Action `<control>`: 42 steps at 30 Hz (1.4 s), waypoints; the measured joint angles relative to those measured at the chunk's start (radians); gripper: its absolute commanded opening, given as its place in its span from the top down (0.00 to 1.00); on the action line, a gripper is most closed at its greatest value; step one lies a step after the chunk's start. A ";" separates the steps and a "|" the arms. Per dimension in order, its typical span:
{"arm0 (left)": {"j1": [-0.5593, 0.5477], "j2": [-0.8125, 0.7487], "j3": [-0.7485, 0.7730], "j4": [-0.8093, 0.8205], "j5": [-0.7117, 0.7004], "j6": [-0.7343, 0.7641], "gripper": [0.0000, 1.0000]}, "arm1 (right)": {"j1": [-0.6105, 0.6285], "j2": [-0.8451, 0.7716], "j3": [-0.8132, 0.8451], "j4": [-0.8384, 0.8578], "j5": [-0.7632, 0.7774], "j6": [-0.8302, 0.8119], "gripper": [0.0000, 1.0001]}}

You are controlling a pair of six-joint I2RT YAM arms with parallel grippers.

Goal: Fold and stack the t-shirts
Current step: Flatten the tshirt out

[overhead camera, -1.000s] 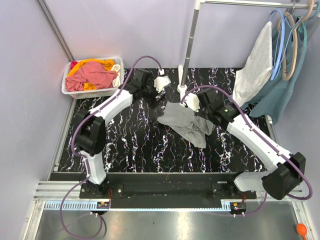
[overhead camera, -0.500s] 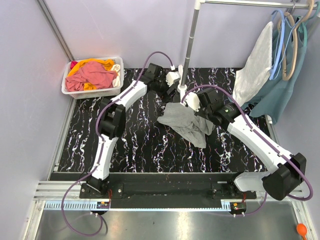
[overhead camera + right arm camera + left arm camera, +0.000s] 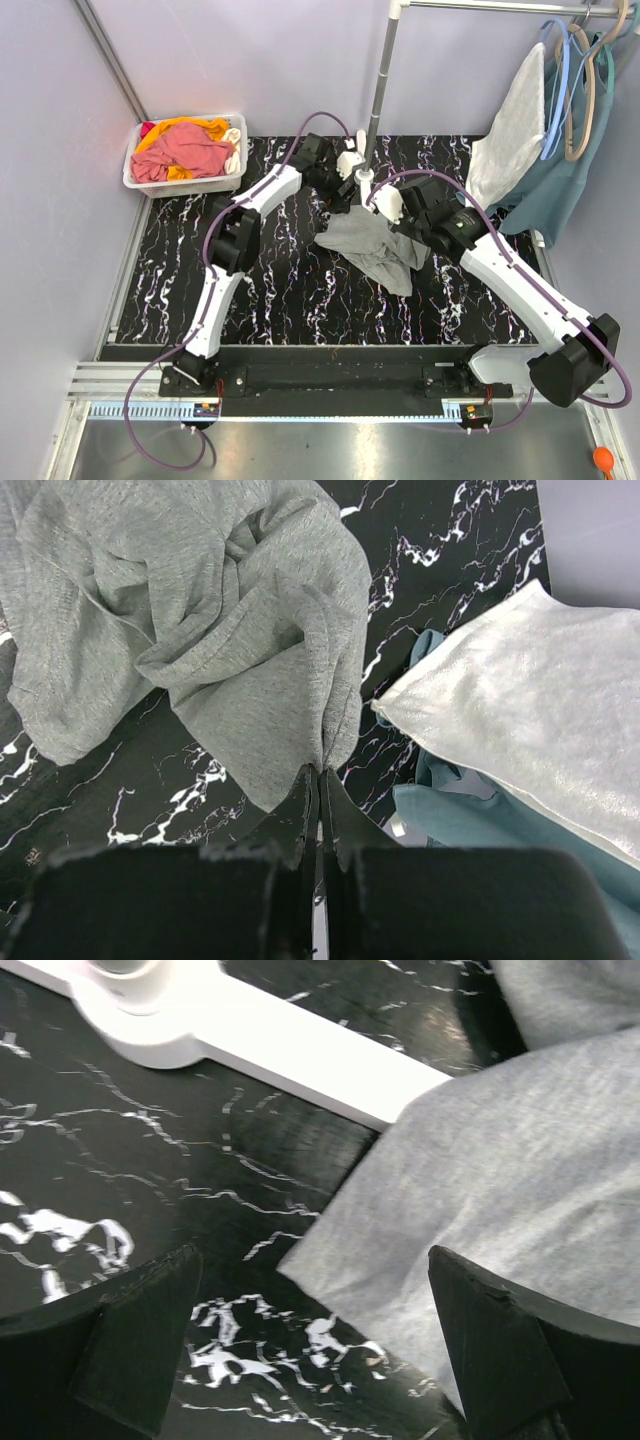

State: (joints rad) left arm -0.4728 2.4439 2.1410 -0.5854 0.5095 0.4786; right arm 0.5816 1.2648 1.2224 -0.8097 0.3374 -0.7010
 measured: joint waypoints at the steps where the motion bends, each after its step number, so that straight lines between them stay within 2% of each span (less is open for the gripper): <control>1: -0.004 0.000 0.000 -0.009 0.000 -0.001 0.01 | 0.000 -0.002 0.000 0.000 -0.002 0.001 1.00; 13: -0.057 0.054 0.053 -0.129 -0.022 0.002 0.05 | 0.000 -0.022 0.000 -0.010 -0.026 0.005 1.00; 21: -0.064 0.079 0.095 -0.177 -0.063 0.021 0.20 | 0.000 -0.047 0.000 -0.027 -0.044 0.006 1.00; 26: -0.065 0.080 0.101 -0.188 -0.072 0.024 0.38 | 0.000 -0.073 -0.023 -0.027 -0.052 0.006 1.00; 29: -0.065 0.082 0.103 -0.194 -0.075 0.030 0.63 | 0.000 -0.079 -0.034 -0.029 -0.054 0.006 1.00; 30: -0.065 0.083 0.103 -0.195 -0.075 0.027 0.76 | 0.000 -0.080 -0.035 -0.030 -0.055 0.006 1.00; 32: -0.065 0.086 0.108 -0.198 -0.077 0.034 0.86 | 0.000 -0.084 -0.038 -0.030 -0.059 0.006 1.00; 35: -0.069 0.091 0.116 -0.203 -0.082 0.029 0.92 | 0.000 -0.087 -0.039 -0.031 -0.062 0.006 1.00; 36: -0.071 0.091 0.116 -0.203 -0.084 0.029 1.00 | 0.000 -0.088 -0.039 -0.031 -0.062 0.006 1.00; 42: -0.080 0.091 0.118 -0.206 -0.103 0.028 1.00 | 0.000 -0.095 -0.047 -0.027 -0.061 0.006 1.00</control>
State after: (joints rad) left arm -0.5529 2.5351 2.2589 -0.7910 0.4068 0.5064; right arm 0.5816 1.1694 1.1751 -0.8371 0.2764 -0.6945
